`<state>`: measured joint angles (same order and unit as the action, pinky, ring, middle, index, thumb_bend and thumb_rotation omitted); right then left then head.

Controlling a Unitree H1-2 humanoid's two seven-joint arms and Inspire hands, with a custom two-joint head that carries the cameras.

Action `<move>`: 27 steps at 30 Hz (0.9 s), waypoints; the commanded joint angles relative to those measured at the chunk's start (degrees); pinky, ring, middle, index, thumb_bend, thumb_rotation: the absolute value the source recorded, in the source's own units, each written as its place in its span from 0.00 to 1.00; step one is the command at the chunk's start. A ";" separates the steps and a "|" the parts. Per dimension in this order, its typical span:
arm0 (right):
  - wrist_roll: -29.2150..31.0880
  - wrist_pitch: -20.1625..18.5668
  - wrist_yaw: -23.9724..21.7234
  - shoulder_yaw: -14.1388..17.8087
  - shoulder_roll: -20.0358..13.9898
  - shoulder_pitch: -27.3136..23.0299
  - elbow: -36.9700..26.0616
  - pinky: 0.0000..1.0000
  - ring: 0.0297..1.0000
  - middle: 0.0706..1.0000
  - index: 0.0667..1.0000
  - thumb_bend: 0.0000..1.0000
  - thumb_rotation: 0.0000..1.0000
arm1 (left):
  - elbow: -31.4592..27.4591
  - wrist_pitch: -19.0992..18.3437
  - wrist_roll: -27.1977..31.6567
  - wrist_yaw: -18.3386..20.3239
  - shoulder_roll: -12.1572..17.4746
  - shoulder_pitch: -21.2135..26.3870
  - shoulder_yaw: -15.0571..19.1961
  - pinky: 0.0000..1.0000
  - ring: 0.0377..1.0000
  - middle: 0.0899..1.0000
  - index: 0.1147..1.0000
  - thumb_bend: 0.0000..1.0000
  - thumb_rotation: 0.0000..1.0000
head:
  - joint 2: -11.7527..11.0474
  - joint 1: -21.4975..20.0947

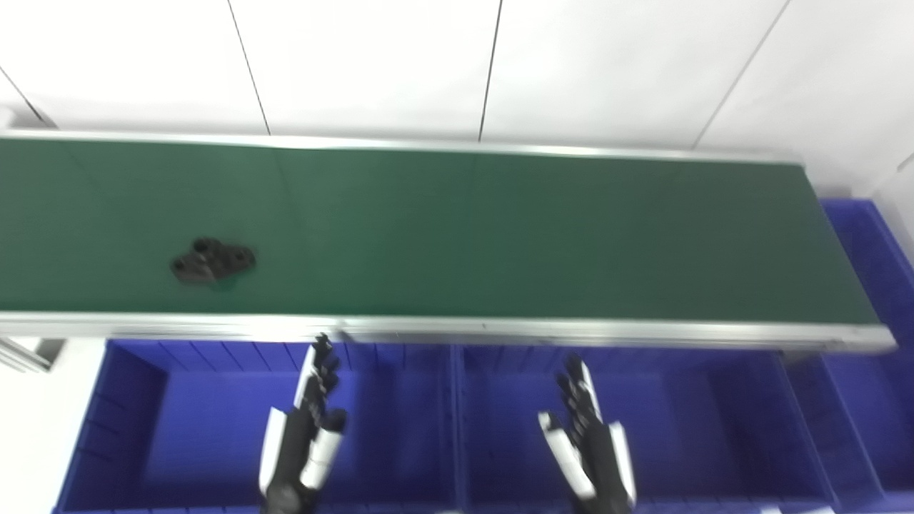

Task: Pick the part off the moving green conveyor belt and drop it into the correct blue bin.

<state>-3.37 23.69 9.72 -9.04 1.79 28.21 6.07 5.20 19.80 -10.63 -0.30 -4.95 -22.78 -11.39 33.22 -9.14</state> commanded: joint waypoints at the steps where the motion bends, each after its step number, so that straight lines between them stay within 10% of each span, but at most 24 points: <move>1: 0.39 3.21 -0.99 0.21 -0.02 -0.45 -0.77 1.00 0.98 1.00 1.00 0.72 0.70 | -0.36 2.77 -0.97 -1.12 -0.76 0.59 -0.66 0.91 0.96 0.99 1.00 0.85 0.93 | -0.17 1.03; 27: 2.54 3.23 -5.83 4.35 -1.99 -1.33 1.01 1.00 1.00 1.00 1.00 0.67 0.70 | 4.91 6.52 -2.92 -4.63 -3.57 2.20 -3.23 0.82 0.89 0.93 1.00 0.85 0.85 | -2.14 9.66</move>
<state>-0.52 23.71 4.25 -4.88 -0.01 27.02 7.92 10.64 23.65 -12.77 -4.22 -5.48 -20.84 -12.37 31.03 0.44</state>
